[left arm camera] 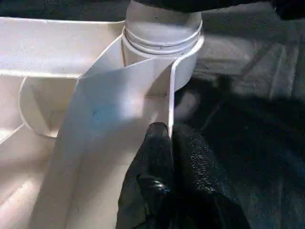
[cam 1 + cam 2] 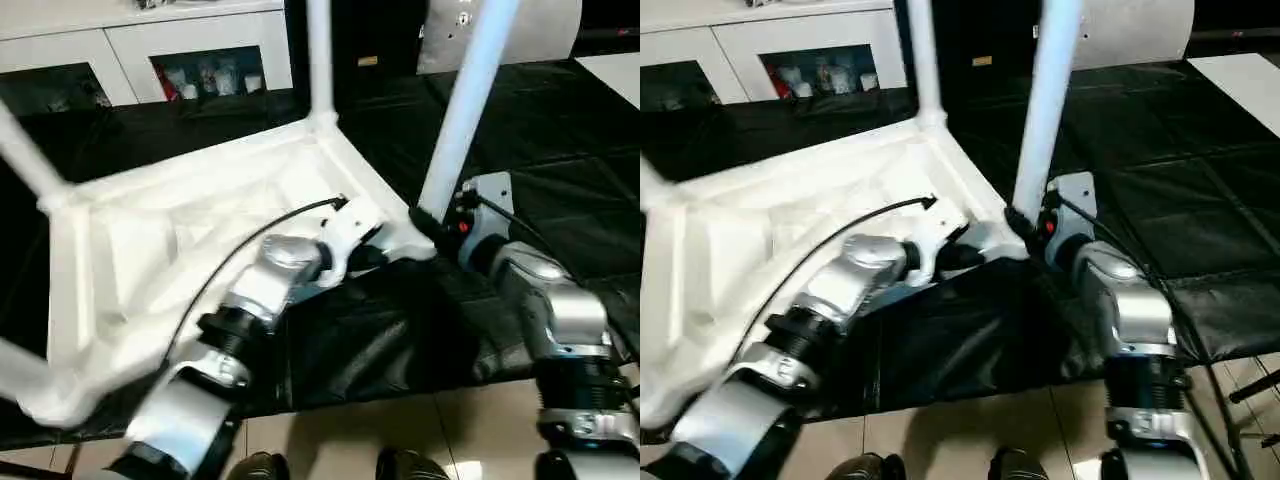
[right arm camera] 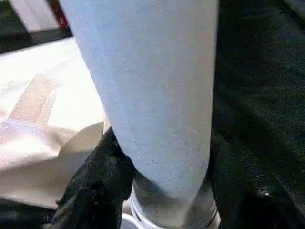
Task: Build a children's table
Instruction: Rotate leg to tighten
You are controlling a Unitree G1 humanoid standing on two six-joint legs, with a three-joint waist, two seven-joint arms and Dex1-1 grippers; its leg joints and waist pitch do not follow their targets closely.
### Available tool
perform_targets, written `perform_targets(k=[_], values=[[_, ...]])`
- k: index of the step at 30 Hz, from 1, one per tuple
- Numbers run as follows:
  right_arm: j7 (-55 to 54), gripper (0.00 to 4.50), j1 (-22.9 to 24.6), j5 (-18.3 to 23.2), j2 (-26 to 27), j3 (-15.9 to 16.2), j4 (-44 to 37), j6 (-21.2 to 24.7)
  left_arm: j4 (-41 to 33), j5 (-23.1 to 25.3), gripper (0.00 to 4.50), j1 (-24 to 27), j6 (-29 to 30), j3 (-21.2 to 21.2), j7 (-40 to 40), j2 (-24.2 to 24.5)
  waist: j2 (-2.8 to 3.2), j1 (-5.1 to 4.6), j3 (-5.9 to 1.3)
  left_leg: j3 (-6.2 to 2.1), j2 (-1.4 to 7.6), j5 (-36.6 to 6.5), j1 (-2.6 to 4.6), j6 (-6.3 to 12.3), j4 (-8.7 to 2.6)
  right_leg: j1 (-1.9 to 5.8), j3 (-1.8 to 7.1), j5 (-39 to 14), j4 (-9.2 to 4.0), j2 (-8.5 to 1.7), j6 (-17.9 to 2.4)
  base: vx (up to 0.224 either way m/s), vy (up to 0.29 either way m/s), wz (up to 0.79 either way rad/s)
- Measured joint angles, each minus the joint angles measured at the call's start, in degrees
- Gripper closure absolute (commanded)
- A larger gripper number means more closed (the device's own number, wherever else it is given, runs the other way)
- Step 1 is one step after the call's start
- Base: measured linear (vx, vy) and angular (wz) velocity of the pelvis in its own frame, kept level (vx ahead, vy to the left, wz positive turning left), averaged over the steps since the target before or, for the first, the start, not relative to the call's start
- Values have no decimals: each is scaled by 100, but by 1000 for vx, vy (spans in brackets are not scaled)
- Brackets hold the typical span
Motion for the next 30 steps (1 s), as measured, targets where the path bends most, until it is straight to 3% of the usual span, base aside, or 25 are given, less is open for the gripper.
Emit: perform_targets(k=[5, 12, 18, 25, 26, 30], values=[[67, 130, 56, 19, 12, -21, -84, 17, -86, 53, 450, 1, -23, -117, -60, 30, 1, 23, 0, 0, -1, -1, -10, 5, -8, -8, -1, 14, -4, 0, -24, 0, 0, 0], [1212, 82, 400, 95, -868, 355, -151, -245, -179, 40, 450, 94, -536, -376, -790, 488, 2, 80, 0, 0, 0, -1, -20, 5, -14, -18, -4, 11, -2, 0, -19, 0, 0, 0], [2469, 19, 568, 73, -1679, 531, -112, -661, -194, -55, 450, 192, -1154, -560, -1735, 925, 5, 238, 0, 0, 2, 0, -23, 7, -5, -18, -4, 12, 3, -1, -21, 0, 0, 0], [3972, 19, 740, 362, -2436, 741, -149, -1026, -93, -188, 450, 191, -1709, -699, -2695, 1302, 4, 394, -1, 0, 3, -6, -37, 17, 12, -24, -3, 12, 9, -3, -21, 0, 0, 0], [4277, 44, 745, 440, -2532, 772, -149, -1043, -39, -199, 450, 174, -1841, -722, -2859, 1383, 4, 402, -1, 0, 4, -6, -37, 17, 16, -25, -4, 12, 13, -3, -21, 0, 0, 0], [4975, 64, 749, 611, -2701, 878, -149, -1113, 35, -208, 450, 94, -2087, -871, -3305, 1521, 4, 469, -1, 0, 7, -5, -36, 19, 29, -22, -4, 13, 23, -3, -22, 0, 0, 0]])
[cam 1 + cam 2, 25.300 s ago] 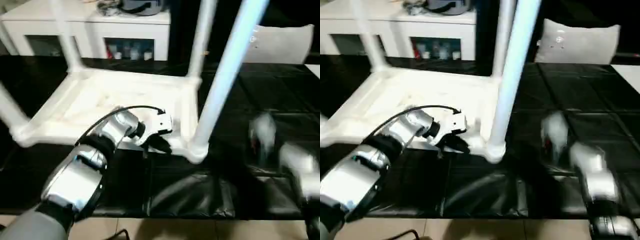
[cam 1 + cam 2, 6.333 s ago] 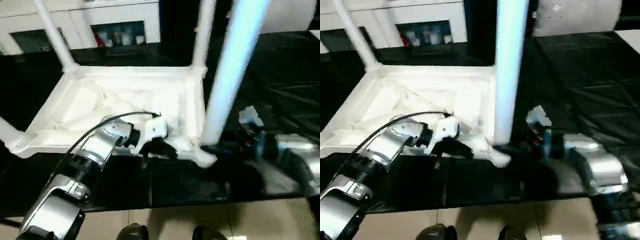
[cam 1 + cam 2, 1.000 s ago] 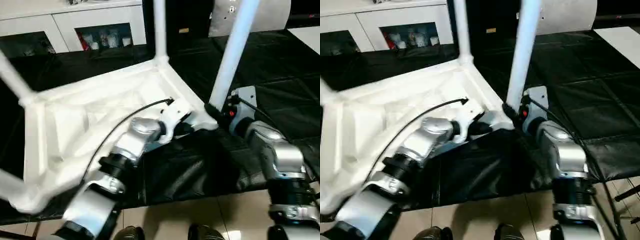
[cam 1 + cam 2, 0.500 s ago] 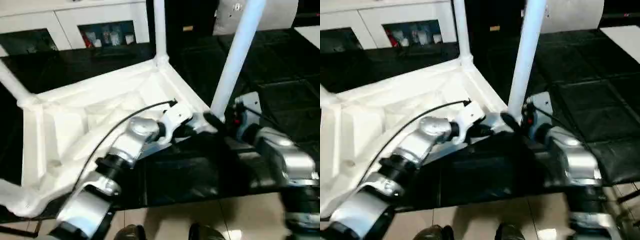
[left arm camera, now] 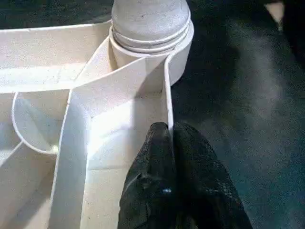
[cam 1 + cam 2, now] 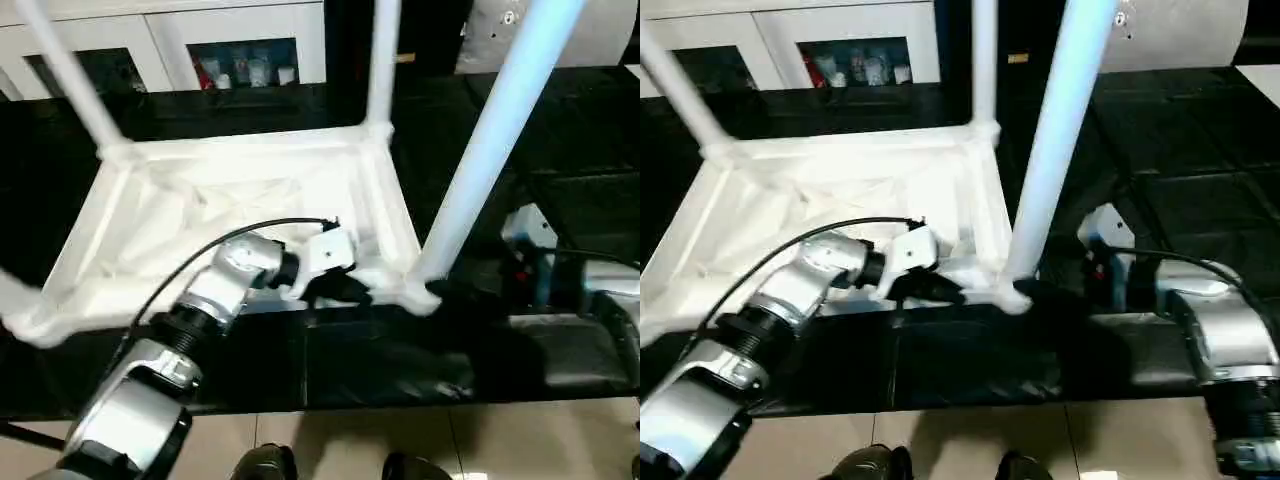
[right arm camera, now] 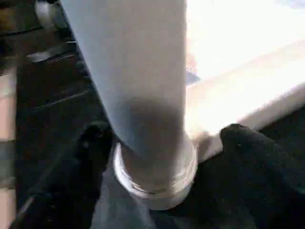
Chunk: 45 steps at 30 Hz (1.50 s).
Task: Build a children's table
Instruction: Rotate leg to tighten
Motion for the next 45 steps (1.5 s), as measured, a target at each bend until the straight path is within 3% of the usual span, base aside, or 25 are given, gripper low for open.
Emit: perform_targets(k=[15, 22, 25, 28, 31, 34, 36, 38, 39, 45], values=[[914, 194, -2, 356, -29, 360, -65, 156, 119, -21, 450, -84, -359, -201, -645, 12, -5, 167, -3, -1, 3, 0, -1, 0, 22, 0, 1, 0, 24, -3, -1, 0, 0, 0], [740, 236, -2, 401, 11, 358, -199, 402, 125, -47, 450, -84, -330, -159, -672, 1, -6, 159, -4, 0, 4, 1, 6, -1, 23, 1, 1, 0, 29, -3, 0, 0, 0, 0], [297, 238, 2, 406, 150, 283, -425, 767, 110, -83, 450, -84, 44, -13, -583, 8, -5, 142, -4, 0, 5, 4, 23, -7, 23, 6, 4, -2, 51, -3, 3, 0, 0, 0], [-428, 240, 0, 294, 447, 177, -564, 989, 108, -29, 450, -102, 405, 109, -211, 0, -4, 62, -4, 0, 5, 7, 38, -27, 22, 10, 5, -17, 64, -3, 29, 0, 0, 0], [-1471, 243, -157, 34, 886, -49, -576, 1334, 127, 51, 450, -143, 814, 265, 439, -140, -15, -124, 2, -1, 4, 15, 41, -59, 22, 13, 5, -15, 64, -2, 25, 0, 0, 0], [-3000, 244, -506, -368, 1573, -331, -450, 1741, 261, 182, 450, -303, 1379, 489, 1473, -578, -36, -340, 10, -2, 2, 17, 36, -61, 24, 11, 6, -11, 49, -2, 20, 0, 0, 0], [-3927, 244, -620, -531, 1985, -526, -376, 1811, 356, 208, 450, -359, 1641, 607, 2202, -992, -33, -426, 8, -3, -2, 17, 35, -61, 11, 15, 5, -8, 20, 0, 17, 0, 0, 0], [-4556, 244, -665, -646, 2228, -688, -361, 1746, 395, 211, 450, -409, 1746, 621, 2643, -1258, -33, -463, 8, -3, -4, 16, 22, -59, -11, 8, 3, 29, -15, 1, 27, 0, 0, 0], [-4688, 190, -672, -648, 2268, -695, -361, 1729, 395, 205, 450, -410, 1759, 625, 2738, -1308, -33, -461, 8, -3, -3, 22, 22, -49, -25, 8, -1, 33, -26, 4, 21, 0, 0, 0], [-4820, 134, -583, -494, 2499, -881, -352, 1549, 357, 193, 450, -390, 1770, 650, 2900, -1416, -12, -420, -3, -4, 3, 34, 15, -29, -53, -7, -10, 30, -26, 10, 7, 0, 0, 0]])
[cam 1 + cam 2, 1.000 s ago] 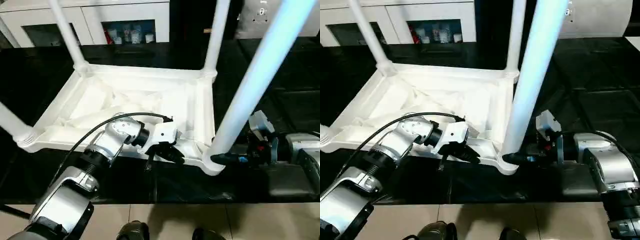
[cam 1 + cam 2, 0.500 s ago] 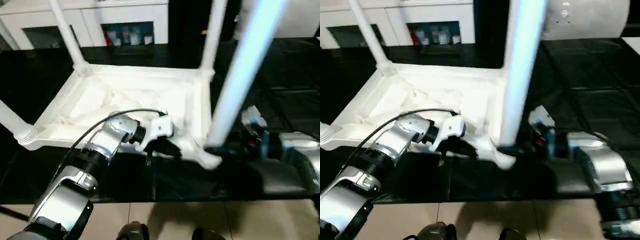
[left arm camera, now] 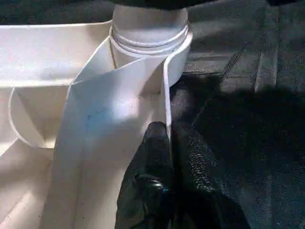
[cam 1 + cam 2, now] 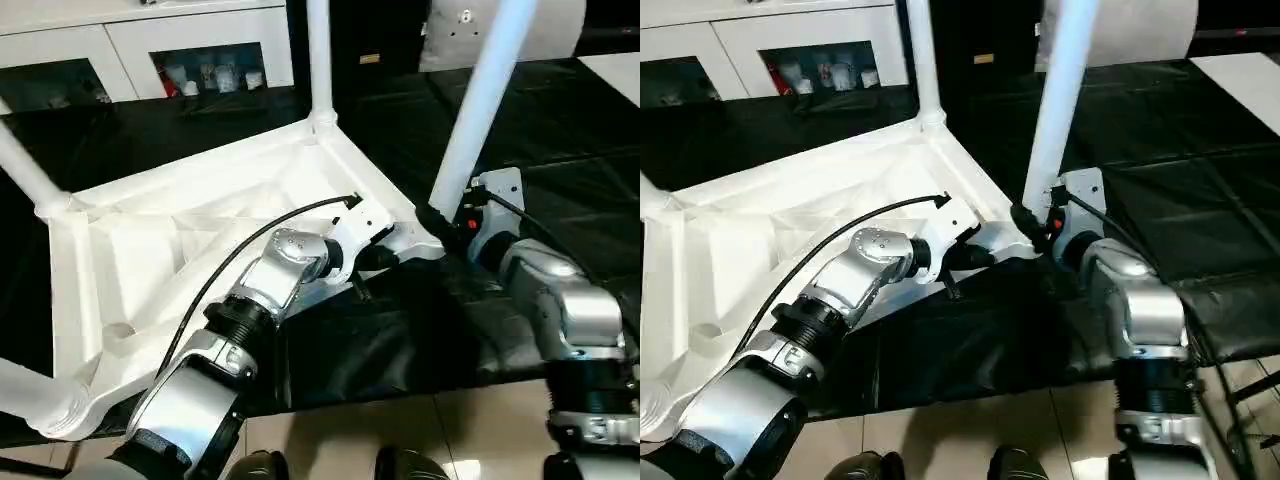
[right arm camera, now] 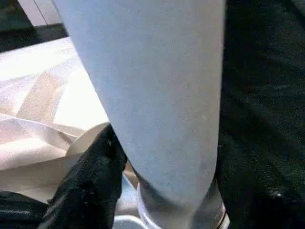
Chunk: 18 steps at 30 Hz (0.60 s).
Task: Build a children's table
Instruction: Rotate leg to tighten
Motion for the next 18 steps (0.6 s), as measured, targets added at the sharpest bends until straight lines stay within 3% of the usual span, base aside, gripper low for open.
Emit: perform_targets(k=[6, 12, 18], values=[[451, 96, 290, 51, -167, 16, -119, -137, -33, 30, 450, 81, -245, -64, -211, 180, 1, 12, 2, 0, -2, -1, 3, -2, 1, 6, 1, 1, -5, -3, 0, 0, 0, 0], [1439, 28, 636, 275, -922, 163, -253, -242, -41, 48, 450, 102, -672, -227, -795, 567, 18, 97, 15, 0, -2, -1, 0, -2, 0, 4, 1, -2, -6, -3, 4, 0, 0, 0], [2774, 3, 748, 485, -1781, 219, -291, -525, 42, 19, 450, 106, -1317, -397, -1747, 1012, 23, 203, 18, 1, -2, -2, -7, 1, 0, 2, 1, -3, -8, -6, 5, 0, 0, 0]])
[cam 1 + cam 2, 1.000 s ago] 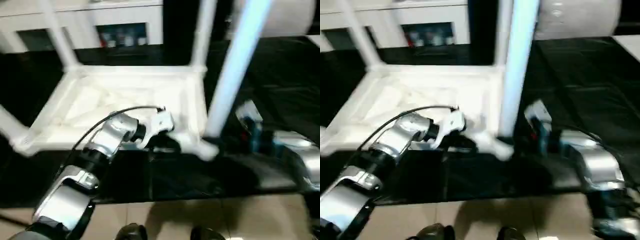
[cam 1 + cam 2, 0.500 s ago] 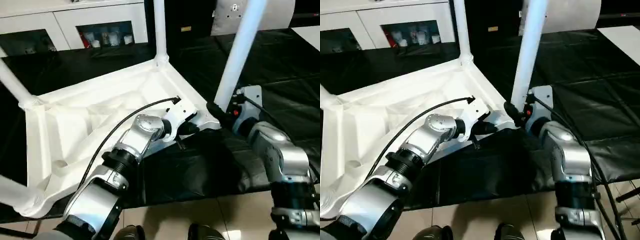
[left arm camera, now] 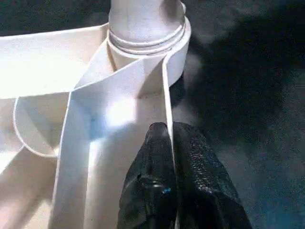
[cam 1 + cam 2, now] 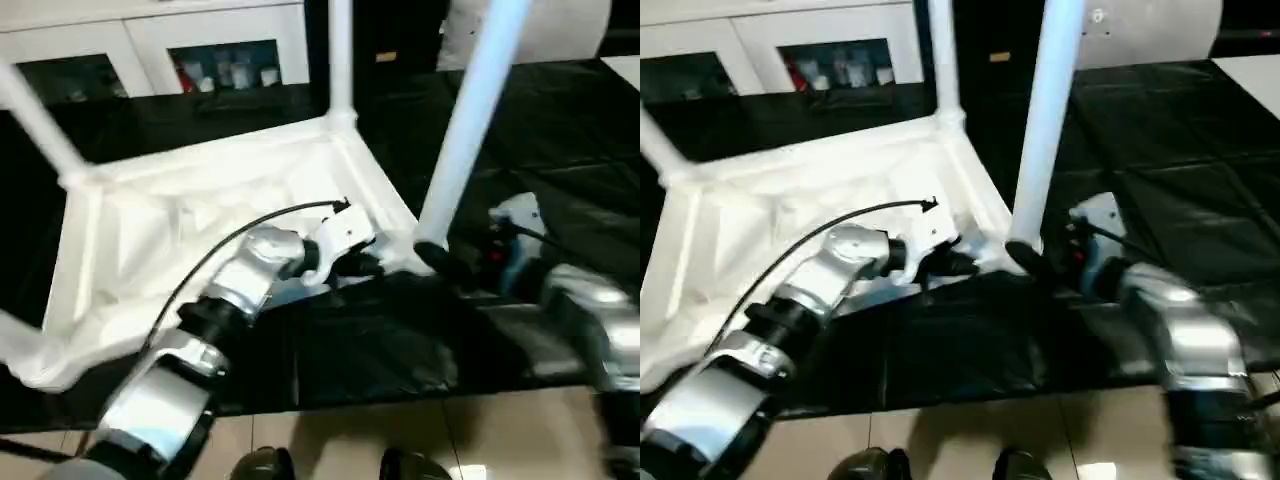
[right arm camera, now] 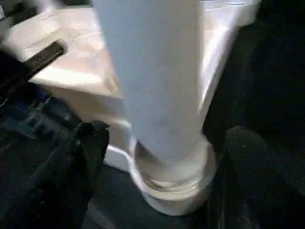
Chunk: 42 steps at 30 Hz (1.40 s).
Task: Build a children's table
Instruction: Rotate leg to tighten
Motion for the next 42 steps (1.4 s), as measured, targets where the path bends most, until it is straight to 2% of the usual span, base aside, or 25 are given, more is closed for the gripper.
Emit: perform_targets(k=[5, 9, 10, 13, 21, 32, 36, 40, 42], values=[[857, 3, 0, 17, -505, 253, 90, -232, 107, -32, 450, -6, -569, -138, -751, 259, 4, 124, -1, 1, 0, 0, 0, 0, 0, 1, 0, 0, 0, -1, 0, 0, 0, 0], [1322, 3, -4, 17, -717, 410, 150, -389, 151, -62, 450, -9, -766, -174, -1073, 301, 4, 165, -1, 3, -1, -1, 0, 1, 1, 3, 0, 0, -1, -4, 0, 0, 0, 0], [1474, 28, -4, 24, -766, 452, 186, -431, 167, -62, 450, -11, -840, -218, -1140, 310, 3, 174, -2, 2, -1, -1, 1, 1, 2, 3, 0, 0, 0, -4, 0, 0, 0, 0], [2026, 40, -6, 62, -943, 624, 276, -512, 212, -74, 450, -17, -1090, -332, -1462, 403, 1, 199, -2, 2, 1, -1, 2, 1, 2, 3, 0, -1, 2, -3, 0, 0, 0, 0], [2819, 116, -137, 198, -983, 974, 359, -670, 244, -76, 450, -22, -1447, -440, -1994, 473, -2, 255, -4, 3, 1, -1, 2, 3, 15, 8, 1, 2, 5, -5, -3, 0, 0, 0], [3059, 206, -207, 229, -845, 1249, 506, -693, 243, -77, 450, -21, -1528, -488, -2066, 424, -8, 305, -8, 3, 1, -2, 2, 5, 22, 9, 0, 2, 11, -5, -4, 0, 0, 0], [3050, 229, -206, 249, -826, 1226, 490, -637, 231, -113, 450, -20, -1429, -465, -2066, 385, -10, 310, -9, 3, 2, -2, 2, 6, 24, 8, 0, 2, 13, -5, -4, 0, 0, 0], [2391, 237, -36, 314, -606, 928, 175, -109, 169, -183, 450, -39, -553, -246, -1789, 278, -6, 285, -12, 4, 3, 3, 15, 9, 33, 16, 2, 6, 21, -5, -6, 0, 0, 0], [1623, 238, -28, 220, -294, 771, 39, 132, 143, -150, 450, -38, -133, -87, -1362, 236, -11, 207, -12, 5, 3, 12, 29, 13, 34, 28, 2, 1, 20, -4, 7, 0, 0, 0]])
